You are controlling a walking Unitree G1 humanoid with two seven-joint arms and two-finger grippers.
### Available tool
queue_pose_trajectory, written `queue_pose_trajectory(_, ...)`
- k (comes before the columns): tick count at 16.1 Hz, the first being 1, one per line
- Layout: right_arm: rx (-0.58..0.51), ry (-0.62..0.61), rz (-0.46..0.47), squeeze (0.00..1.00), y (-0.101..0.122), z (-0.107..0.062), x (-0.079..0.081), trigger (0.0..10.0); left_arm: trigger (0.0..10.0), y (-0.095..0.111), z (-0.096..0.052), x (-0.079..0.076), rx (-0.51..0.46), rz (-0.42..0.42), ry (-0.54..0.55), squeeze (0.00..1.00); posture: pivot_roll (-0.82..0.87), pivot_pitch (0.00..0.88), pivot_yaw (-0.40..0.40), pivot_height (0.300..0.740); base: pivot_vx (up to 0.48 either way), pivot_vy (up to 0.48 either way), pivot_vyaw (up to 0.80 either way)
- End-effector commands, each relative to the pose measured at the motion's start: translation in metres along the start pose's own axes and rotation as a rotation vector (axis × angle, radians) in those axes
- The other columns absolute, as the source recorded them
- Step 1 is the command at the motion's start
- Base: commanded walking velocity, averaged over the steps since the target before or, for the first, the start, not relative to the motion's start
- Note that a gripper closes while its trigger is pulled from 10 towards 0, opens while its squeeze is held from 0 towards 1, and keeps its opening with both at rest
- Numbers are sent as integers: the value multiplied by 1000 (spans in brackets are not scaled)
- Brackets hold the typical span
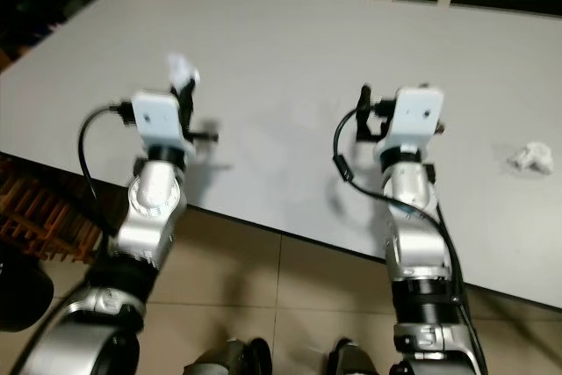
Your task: Picking trash to rubbish bin
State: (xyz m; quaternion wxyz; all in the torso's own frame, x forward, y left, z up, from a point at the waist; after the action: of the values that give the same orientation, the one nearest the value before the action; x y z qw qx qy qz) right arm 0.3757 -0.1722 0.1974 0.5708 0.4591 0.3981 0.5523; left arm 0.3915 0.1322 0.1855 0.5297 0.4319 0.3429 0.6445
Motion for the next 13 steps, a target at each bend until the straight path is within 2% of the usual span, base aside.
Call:
queue_pose_trajectory(1, 10, 3, -3, 0, -7, -5, 1, 10000, 10000, -5, -6, 0, 22, 1, 18, 0, -44, 105, 89, 740, 0, 0, 0)
queue_pose_trajectory(5, -10, 14, 0, 0, -10, -14, 1, 10000, 10000, -9, -19, -2, 38, 10, 18, 0, -45, 123, 85, 740, 0, 0, 0)
queue_pose_trajectory(7, -9, 9, -3, 0, -11, -15, -4, 10000, 10000, -8, -21, 5, 35, 30, 29, 0, -42, 118, 80, 740, 0, 0, 0)
queue_pose_trajectory(13, -8, 55, -9, 0, -12, -11, 1, 10000, 10000, -5, -23, 12, 31, 44, 54, 0, -20, 96, 54, 740, 0, 0, 0)
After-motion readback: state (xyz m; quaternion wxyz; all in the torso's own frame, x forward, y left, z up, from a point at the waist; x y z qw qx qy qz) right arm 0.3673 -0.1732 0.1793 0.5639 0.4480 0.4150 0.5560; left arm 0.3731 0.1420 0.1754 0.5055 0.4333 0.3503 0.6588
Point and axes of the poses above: a point about 5 cm out from each wrist's last joint towards the gripper, its own z axis pointing out of the wrist towards the gripper, its own y axis along the axis of the wrist's last joint, x = y × z, the point moved 4 cm from there along z, pointing out of the wrist towards the gripper, and after that the axes turned 5 degrees about z, right-handed, at the moved point
